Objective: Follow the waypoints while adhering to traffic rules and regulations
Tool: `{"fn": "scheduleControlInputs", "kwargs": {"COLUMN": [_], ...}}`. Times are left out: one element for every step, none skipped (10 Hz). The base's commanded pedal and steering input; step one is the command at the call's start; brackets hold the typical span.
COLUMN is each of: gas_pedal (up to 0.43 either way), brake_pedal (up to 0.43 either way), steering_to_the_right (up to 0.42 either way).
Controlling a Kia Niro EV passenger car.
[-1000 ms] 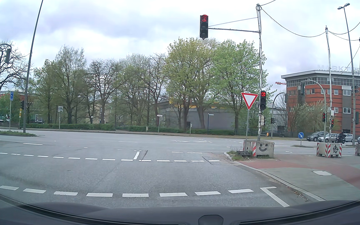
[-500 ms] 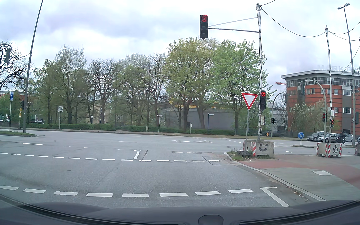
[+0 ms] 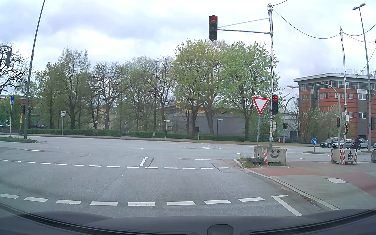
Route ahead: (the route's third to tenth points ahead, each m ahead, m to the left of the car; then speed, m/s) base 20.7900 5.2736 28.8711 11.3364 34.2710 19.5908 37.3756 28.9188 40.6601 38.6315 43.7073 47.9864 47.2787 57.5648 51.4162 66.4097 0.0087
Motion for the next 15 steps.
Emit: {"fn": "scheduleControlInputs", "kwargs": {"gas_pedal": [0.0,0.0,0.0,0.0,0.0,0.0,0.0,0.0,0.0,0.0,0.0,0.0,0.0,0.0,0.0], "brake_pedal": [0.244,0.244,0.244,0.244,0.244,0.244,0.244,0.244,0.244,0.244,0.244,0.244,0.244,0.244,0.244], "steering_to_the_right": [-0.009,-0.009,-0.009,-0.009,-0.008,-0.009,-0.008,-0.009,-0.009,-0.008,-0.009,-0.009,-0.008,-0.009,-0.008]}}
